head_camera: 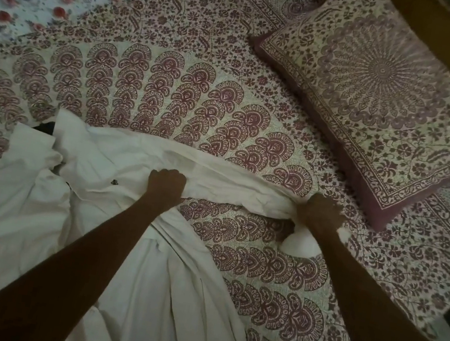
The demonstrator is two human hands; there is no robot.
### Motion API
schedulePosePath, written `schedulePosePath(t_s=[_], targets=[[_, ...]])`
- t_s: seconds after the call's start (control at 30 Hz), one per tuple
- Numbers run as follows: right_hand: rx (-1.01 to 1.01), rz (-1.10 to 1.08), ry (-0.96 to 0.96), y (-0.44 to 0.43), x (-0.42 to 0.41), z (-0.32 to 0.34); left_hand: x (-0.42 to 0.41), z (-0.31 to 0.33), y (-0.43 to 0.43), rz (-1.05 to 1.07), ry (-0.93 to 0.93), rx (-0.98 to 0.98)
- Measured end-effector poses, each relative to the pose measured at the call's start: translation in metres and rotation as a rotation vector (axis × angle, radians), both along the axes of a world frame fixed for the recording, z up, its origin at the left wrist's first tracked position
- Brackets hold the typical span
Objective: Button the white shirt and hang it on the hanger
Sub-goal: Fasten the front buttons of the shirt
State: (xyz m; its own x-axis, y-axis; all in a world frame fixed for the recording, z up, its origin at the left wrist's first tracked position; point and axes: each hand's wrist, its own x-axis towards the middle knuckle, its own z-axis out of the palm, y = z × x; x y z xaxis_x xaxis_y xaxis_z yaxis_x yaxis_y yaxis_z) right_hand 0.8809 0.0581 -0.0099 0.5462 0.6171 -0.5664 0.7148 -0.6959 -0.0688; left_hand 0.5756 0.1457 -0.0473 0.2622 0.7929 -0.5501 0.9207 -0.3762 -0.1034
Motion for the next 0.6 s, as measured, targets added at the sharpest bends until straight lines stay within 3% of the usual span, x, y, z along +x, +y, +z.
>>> schedulePosePath(t_s=[0.07,0.17,0.27,0.37,0.5,0.6], targets=[[0.115,0.081,-0.183,0.002,-0.008,-0.005,-0.001,0.003,-0.005,-0.086,0.077,0.065],[0.180,0.214,-0.113,0.015,-0.024,-0.017,0.003,0.002,-0.010,-0.132,0.082,0.103],[0.094,0.306,-0.120,0.018,-0.036,-0.031,0.008,-0.002,-0.016,-0.060,-0.003,0.094],[0.003,0.331,-0.245,0.023,-0.028,-0.036,0.007,-0.010,-0.020,-0.017,-0.060,0.106],[0.051,0.287,-0.413,0.030,-0.016,-0.033,-0.007,-0.014,-0.017,0.114,-0.248,0.124],[0.089,0.232,-0.431,0.034,-0.018,-0.034,-0.019,-0.014,-0.023,0.222,-0.428,0.095]])
